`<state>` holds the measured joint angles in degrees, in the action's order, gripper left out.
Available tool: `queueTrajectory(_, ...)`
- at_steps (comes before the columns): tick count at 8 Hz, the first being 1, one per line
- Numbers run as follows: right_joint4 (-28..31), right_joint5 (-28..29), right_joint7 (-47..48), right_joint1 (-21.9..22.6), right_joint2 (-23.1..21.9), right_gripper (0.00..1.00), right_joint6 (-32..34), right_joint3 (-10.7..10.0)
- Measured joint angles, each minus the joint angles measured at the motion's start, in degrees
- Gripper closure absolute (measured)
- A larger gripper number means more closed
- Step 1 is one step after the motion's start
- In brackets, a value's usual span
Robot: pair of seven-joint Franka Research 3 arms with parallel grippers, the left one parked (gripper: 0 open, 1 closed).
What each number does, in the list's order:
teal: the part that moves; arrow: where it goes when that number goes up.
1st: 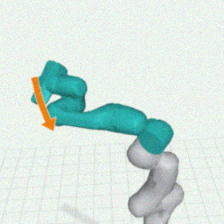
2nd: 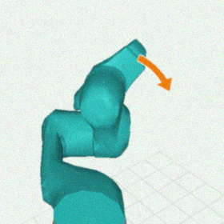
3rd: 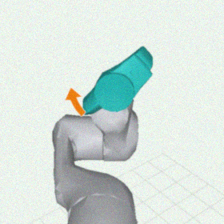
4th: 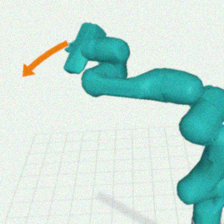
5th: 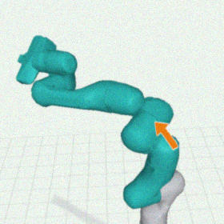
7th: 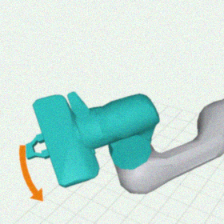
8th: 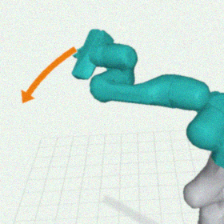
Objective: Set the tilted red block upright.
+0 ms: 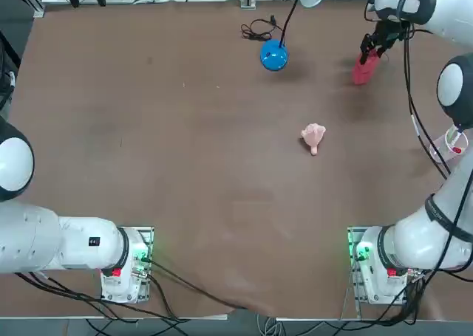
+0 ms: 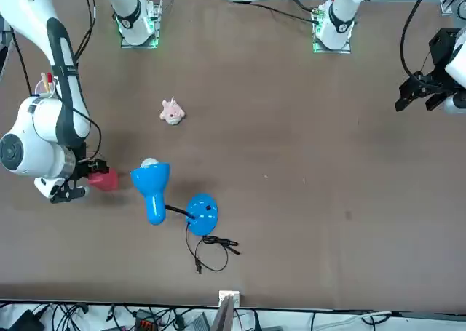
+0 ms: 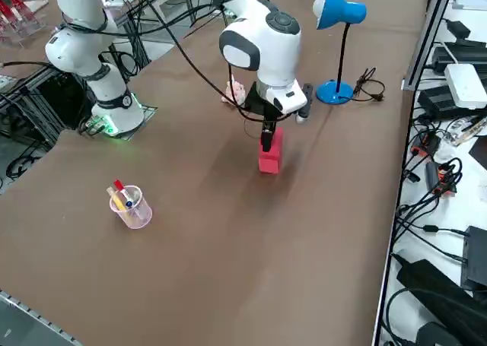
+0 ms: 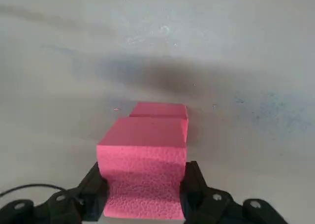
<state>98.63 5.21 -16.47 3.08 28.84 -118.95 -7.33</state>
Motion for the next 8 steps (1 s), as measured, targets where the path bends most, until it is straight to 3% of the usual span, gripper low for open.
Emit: queueTrajectory(8,0.6,0.0,0.4,-0.2,0.5,0.29,-0.9,-0.1)
